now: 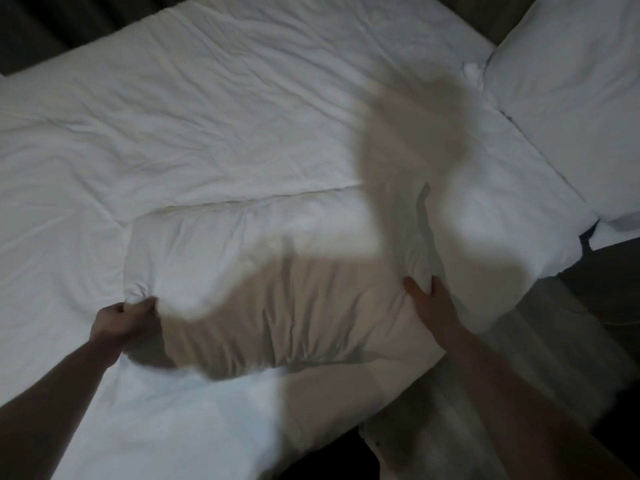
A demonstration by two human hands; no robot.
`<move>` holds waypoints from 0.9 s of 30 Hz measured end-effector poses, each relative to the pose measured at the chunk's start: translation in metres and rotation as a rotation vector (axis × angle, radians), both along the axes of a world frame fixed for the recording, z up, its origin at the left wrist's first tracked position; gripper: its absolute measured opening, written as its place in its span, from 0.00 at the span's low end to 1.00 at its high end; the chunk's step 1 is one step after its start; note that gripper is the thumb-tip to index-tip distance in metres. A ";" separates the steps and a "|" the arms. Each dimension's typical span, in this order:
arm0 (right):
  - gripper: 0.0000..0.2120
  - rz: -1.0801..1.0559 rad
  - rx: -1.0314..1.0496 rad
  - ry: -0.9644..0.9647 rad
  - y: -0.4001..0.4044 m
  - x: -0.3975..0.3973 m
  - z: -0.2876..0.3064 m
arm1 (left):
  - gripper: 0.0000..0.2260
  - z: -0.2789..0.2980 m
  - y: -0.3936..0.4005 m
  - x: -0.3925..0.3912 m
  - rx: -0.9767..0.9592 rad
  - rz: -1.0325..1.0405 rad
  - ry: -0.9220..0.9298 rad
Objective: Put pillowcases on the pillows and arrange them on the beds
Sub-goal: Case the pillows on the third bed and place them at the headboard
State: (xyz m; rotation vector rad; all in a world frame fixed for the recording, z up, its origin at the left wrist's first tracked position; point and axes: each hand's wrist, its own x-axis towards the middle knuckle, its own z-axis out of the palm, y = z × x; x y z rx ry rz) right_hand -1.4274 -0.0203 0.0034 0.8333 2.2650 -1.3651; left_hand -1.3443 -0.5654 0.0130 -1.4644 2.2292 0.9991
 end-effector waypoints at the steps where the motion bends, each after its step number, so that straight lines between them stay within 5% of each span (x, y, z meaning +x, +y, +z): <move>1: 0.25 0.002 -0.005 0.009 -0.002 0.007 0.012 | 0.23 0.012 0.008 0.003 -0.024 -0.028 0.026; 6: 0.34 -0.068 -0.029 0.089 0.000 0.057 0.077 | 0.21 0.080 0.039 0.028 -0.138 -0.070 0.115; 13: 0.23 -0.214 -0.068 0.057 0.028 0.166 0.138 | 0.28 0.151 0.053 0.111 -0.125 -0.178 0.226; 17: 0.23 -0.270 -0.061 0.075 0.031 0.224 0.158 | 0.22 0.189 0.071 0.147 -0.101 -0.169 0.255; 23: 0.09 -0.269 -0.024 0.146 0.027 0.292 0.181 | 0.19 0.218 0.065 0.196 -0.049 -0.165 0.315; 27: 0.22 -0.277 0.004 0.134 0.018 0.328 0.188 | 0.17 0.227 0.052 0.237 -0.054 -0.170 0.307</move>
